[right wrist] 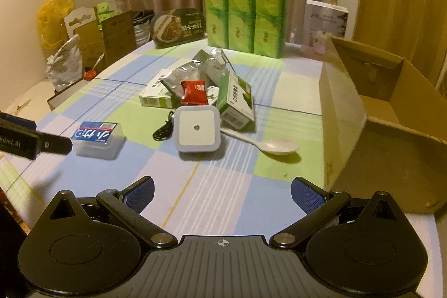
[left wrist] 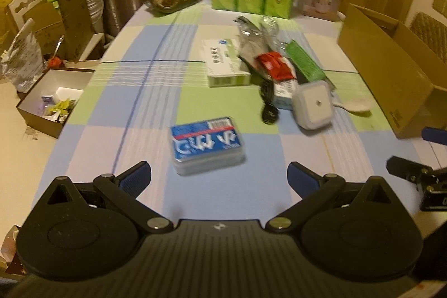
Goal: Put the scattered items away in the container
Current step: 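Grasp the blue floss box with the left tool while the right tool grasps the night light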
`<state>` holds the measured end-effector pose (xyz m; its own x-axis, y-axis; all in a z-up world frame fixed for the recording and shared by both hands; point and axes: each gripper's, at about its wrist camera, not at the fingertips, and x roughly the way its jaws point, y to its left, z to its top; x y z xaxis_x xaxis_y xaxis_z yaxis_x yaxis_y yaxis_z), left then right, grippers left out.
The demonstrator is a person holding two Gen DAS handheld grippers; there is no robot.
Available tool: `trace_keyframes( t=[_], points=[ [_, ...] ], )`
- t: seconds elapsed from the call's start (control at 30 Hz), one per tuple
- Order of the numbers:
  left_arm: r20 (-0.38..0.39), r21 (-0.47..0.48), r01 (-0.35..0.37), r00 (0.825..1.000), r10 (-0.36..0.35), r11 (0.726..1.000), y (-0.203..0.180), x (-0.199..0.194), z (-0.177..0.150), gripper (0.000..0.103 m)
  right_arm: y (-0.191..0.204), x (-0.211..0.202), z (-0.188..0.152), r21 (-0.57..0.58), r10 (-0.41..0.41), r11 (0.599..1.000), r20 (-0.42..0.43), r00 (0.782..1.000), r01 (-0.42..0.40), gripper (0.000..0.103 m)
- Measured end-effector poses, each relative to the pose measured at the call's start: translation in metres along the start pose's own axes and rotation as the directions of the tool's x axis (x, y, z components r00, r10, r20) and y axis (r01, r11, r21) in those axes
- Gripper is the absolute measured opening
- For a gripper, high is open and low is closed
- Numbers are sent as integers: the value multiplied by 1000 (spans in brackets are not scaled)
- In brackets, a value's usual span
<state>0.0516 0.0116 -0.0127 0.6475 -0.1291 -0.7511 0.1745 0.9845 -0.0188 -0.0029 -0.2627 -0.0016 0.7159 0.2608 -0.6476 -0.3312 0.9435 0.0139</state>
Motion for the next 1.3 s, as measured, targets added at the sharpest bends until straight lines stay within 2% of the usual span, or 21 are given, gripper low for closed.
trace_keyframes(
  t=[0.2, 0.43, 0.7, 0.8, 1.0, 1.3],
  points=[
    [-31, 22, -45, 998, 46, 999, 6, 24, 14, 102, 5, 19, 9, -7, 14, 1000, -7, 1000, -14, 101],
    [-43, -76, -55, 998, 52, 996, 9, 57, 20, 102, 11, 46, 17, -15, 31, 999, -11, 999, -31, 101],
    [-31, -119, -74, 997, 70, 990, 9, 88, 15, 102, 10, 72, 22, -25, 31, 999, -24, 999, -32, 101],
    [-27, -128, -81, 997, 78, 988, 10, 93, 15, 101, 8, 79, 22, -20, 36, 999, -24, 999, -36, 101],
    [-30, -135, -72, 997, 69, 988, 12, 97, 15, 86, 10, 93, 26, -11, 50, 999, -23, 998, -50, 101],
    [11, -122, -73, 997, 74, 990, 13, 90, 15, 85, 16, 116, 36, -23, 48, 999, 2, 999, -48, 101]
  ],
)
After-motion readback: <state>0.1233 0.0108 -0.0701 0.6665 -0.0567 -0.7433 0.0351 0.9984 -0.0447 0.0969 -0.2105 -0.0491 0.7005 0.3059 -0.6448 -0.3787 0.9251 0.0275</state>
